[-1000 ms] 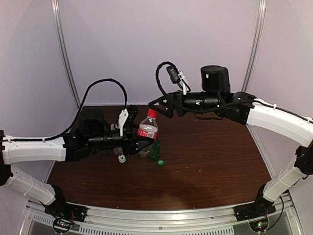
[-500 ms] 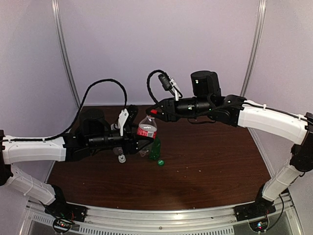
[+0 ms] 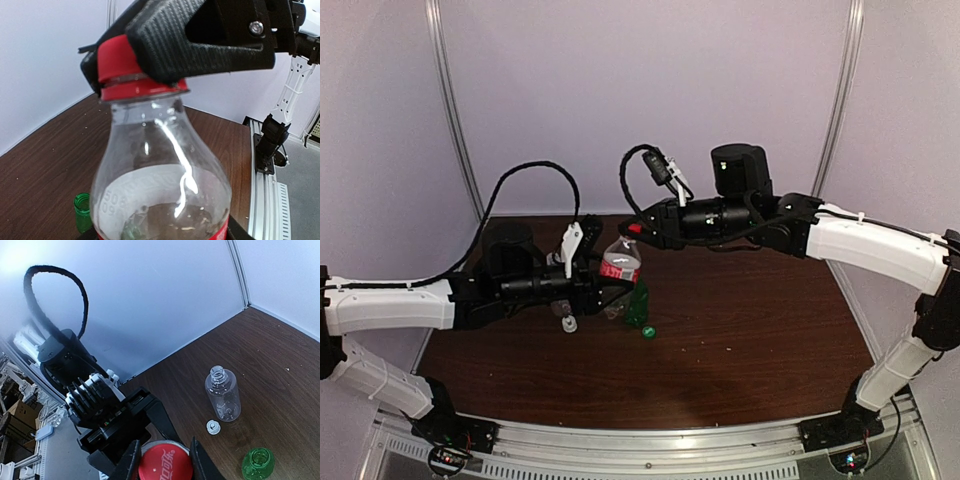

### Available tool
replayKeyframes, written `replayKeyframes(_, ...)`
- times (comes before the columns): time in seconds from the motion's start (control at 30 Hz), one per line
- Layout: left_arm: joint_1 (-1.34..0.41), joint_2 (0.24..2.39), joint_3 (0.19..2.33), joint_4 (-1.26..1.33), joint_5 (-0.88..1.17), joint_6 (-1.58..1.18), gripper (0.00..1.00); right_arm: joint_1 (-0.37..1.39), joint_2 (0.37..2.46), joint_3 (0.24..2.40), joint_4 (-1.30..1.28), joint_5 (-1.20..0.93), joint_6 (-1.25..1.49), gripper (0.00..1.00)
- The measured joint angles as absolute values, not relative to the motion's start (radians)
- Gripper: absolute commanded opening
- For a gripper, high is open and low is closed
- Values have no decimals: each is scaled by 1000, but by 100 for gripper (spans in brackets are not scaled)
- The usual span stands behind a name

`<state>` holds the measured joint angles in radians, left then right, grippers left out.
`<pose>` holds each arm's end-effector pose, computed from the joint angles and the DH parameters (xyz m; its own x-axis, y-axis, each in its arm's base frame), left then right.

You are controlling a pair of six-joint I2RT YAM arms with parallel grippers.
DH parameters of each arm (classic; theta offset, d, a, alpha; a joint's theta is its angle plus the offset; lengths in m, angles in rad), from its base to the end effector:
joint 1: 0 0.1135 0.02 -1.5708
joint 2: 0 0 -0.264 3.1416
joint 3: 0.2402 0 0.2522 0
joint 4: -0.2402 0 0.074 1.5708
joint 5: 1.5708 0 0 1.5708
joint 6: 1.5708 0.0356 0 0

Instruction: Unscrew the bottle caps

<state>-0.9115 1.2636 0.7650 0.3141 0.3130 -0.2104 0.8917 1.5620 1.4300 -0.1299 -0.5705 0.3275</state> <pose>0.1690 -0.2360 0.2809 -0.3057 0.0701 -0.9496 0.8933 0.3662 -0.2605 0.2167 0.2991 0.3778 -0.4700 -0.1513 -0.8696 -0.8780 0.1810 0.4431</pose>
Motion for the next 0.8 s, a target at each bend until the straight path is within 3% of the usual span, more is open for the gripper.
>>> replayKeyframes(0.17, -909, 1255, 763, 327, 393, -202, 27, 870, 1562, 1430, -121, -720, 201, 9)
replayKeyframes(0.23, -904, 1252, 755, 343, 482, -200, 27, 862, 1562, 1434, -130, -821, 118, 18)
replayKeyframes(0.43, -904, 1253, 731, 450, 777, -259, 27, 857, 1604, 1551, -311, -1156, -186, 22)
replayKeyframes(0.6, -907, 1270, 726, 495, 878, -296, 27, 857, 1623, 1586, -393, -1246, -298, 26)
replayKeyframes(0.8, -909, 1277, 725, 509, 899, -312, 27, 857, 1613, 1562, -368, -1248, -276, 45)
